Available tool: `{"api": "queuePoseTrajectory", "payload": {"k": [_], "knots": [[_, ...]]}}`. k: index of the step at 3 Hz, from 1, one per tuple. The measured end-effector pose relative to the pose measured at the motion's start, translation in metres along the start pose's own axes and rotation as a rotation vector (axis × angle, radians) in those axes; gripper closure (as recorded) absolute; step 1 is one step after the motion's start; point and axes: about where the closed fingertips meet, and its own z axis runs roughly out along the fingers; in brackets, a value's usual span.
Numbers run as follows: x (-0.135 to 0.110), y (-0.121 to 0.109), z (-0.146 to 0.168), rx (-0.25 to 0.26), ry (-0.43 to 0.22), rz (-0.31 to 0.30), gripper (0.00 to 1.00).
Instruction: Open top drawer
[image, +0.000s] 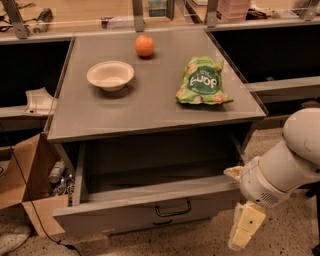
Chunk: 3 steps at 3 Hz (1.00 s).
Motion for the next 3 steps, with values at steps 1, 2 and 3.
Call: {"api": "queuePoseTrajectory", "payload": {"k": [1,2,3], "knots": [[0.0018,-0.0036,0.0245,-0.053,0.013,0.003,0.00],[0.0020,-0.0029,0.0251,-0.054,0.013,0.002,0.00],[0.0064,0.0051,0.0336,-0.076,0.002,0.010,0.00]]}}
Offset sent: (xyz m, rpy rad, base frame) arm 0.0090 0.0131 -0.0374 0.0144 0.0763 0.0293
